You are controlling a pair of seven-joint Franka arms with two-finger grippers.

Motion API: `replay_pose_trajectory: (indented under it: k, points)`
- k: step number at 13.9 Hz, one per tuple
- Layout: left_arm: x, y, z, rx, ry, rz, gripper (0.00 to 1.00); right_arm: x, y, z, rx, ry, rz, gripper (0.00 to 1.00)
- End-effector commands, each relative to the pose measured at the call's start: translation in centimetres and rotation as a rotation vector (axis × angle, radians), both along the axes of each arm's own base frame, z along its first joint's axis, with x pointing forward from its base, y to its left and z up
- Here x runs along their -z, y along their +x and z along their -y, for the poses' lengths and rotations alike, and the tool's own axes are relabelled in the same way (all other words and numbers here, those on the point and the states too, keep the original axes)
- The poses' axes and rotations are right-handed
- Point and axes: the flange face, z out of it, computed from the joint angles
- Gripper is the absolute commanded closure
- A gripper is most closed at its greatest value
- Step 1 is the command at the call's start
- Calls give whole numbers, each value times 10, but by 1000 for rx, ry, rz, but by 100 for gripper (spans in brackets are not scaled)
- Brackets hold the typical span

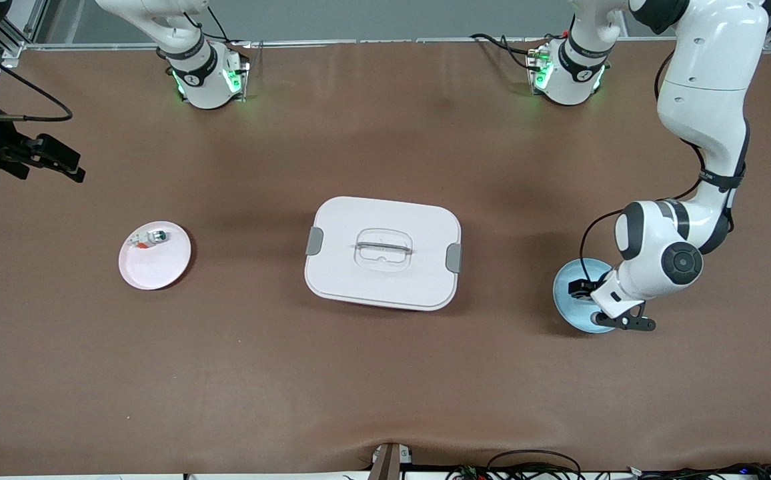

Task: Transfer orange switch to right arm and place
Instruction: 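Close the left gripper on the black-orange switch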

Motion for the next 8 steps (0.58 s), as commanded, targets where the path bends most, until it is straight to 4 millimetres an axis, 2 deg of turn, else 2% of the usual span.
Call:
replay_pose_trajectory:
  k: [1, 2, 3, 5, 8]
  points:
    - [-1, 0, -2, 11, -13, 5, 38, -2, -4, 0, -12, -13, 1, 0]
    - [-1, 0, -2, 11, -13, 5, 52, -1, -3, 0, -12, -13, 1, 0]
    - [-2, 1, -2, 11, -13, 6, 62, -1, -3, 0, -12, -13, 1, 0]
    - [-2, 1, -2, 8, -14, 5, 77, -1, -3, 0, -12, -13, 1, 0]
    - [-4, 1, -3, 8, -13, 8, 79, -1, -3, 1, -11, -13, 1, 0]
